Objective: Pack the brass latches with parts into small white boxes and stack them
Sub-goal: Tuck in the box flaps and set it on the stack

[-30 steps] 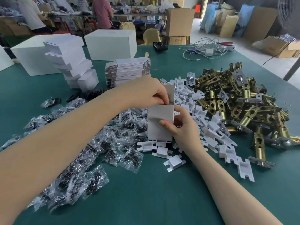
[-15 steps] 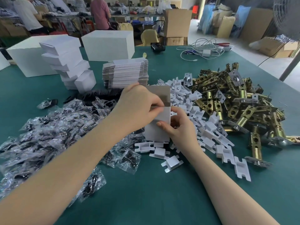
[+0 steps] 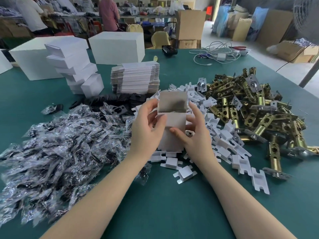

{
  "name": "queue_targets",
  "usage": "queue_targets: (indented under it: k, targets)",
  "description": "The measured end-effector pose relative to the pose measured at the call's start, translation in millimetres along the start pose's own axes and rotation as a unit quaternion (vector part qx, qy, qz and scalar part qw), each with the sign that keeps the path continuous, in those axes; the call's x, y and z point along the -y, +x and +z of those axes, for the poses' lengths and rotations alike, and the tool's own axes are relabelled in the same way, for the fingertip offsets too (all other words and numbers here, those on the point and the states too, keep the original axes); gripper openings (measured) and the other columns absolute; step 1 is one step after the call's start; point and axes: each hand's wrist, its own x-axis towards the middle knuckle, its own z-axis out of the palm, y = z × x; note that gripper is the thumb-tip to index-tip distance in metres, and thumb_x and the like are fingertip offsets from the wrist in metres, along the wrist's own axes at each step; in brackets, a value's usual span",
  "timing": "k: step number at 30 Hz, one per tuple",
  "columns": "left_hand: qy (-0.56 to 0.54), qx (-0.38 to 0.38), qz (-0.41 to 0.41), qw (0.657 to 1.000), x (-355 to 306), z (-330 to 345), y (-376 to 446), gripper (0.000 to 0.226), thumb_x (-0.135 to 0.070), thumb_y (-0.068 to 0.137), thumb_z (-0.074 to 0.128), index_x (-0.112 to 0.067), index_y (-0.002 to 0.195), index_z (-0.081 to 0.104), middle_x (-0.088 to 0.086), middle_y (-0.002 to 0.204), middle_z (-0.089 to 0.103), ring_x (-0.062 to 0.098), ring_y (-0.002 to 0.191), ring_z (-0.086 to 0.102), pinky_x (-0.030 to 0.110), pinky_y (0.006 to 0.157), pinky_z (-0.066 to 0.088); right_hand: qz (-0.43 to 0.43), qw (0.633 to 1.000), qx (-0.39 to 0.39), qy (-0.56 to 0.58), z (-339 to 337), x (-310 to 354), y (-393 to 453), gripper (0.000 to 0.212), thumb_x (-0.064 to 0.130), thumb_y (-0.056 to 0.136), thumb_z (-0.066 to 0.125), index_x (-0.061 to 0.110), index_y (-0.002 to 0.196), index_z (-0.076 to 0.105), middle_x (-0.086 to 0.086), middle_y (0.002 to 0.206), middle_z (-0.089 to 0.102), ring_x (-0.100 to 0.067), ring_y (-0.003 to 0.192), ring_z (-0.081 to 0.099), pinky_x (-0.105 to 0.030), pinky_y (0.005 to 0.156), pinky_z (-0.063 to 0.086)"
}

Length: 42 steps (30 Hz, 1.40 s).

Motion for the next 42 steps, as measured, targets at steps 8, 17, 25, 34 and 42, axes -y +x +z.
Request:
queue_targets:
  k: [8, 17, 25, 34, 42]
  targets:
    - [0.052, -0.013, 0.055, 0.997, 19.5, -4.0, -11.4, 0.042, -0.026, 0.094, 0.063, -0.037, 0.134, 0.054, -0.031, 0.132, 0.055, -0.002, 0.121, 0.058, 0.012, 0.097, 0.045, -0.062, 0.996, -0.014, -0.062, -5.8, 5.6, -3.0, 0.072, 0.037, 0.083, 0.076, 0.070, 0.128, 0.030, 0.045, 0.128, 0.045, 0.005, 0.101, 0.061, -0.011, 0.078, 0.047]
    - [0.108, 0.011, 0.102, 0.989, 12.6, -4.1, -5.3, 0.018, -0.030, 0.097, 0.053, -0.022, 0.103, 0.068, -0.023, 0.122, 0.054, 0.004, 0.117, 0.057, 0.021, 0.094, 0.049, -0.077, 0.995, -0.017, -0.053, -10.5, 9.7, 0.5, 0.014, 0.024, 0.095, 0.062, 0.035, 0.102, 0.064, 0.015, 0.102, 0.067, 0.001, 0.092, 0.061, -0.010, 0.079, 0.044]
    - [-0.022, 0.033, -0.068, 0.997, -6.3, -8.3, 12.4, 0.022, -0.015, 0.095, 0.066, -0.036, 0.098, 0.070, -0.025, 0.090, 0.071, -0.006, 0.080, 0.063, 0.009, 0.072, 0.046, 0.039, 0.992, -0.038, 0.112, -10.2, 21.0, 14.8, 0.029, 0.020, 0.098, 0.059, 0.042, 0.116, 0.055, 0.008, 0.101, 0.071, 0.001, 0.083, 0.063, -0.012, 0.073, 0.048]
    - [-0.062, 0.031, -0.115, 0.991, -3.8, -3.5, 27.7, 0.030, -0.022, 0.092, 0.069, -0.038, 0.116, 0.062, -0.003, 0.105, 0.073, 0.004, 0.095, 0.066, 0.026, 0.082, 0.049, 0.066, 0.991, -0.036, 0.112, -9.4, 23.5, 35.1, 0.031, 0.015, 0.099, 0.056, 0.045, 0.108, 0.059, 0.008, 0.097, 0.065, -0.003, 0.086, 0.059, -0.026, 0.078, 0.046]
    - [-0.029, -0.005, -0.036, 0.999, 9.9, 2.1, 8.6, 0.015, -0.021, 0.100, 0.060, -0.022, 0.114, 0.065, -0.016, 0.089, 0.065, -0.005, 0.078, 0.060, 0.010, 0.071, 0.046, -0.014, 0.997, -0.048, 0.062, -3.6, 17.9, 20.8, 0.022, 0.018, 0.100, 0.052, 0.039, 0.100, 0.059, 0.023, 0.091, 0.065, 0.002, 0.076, 0.059, -0.010, 0.067, 0.043]
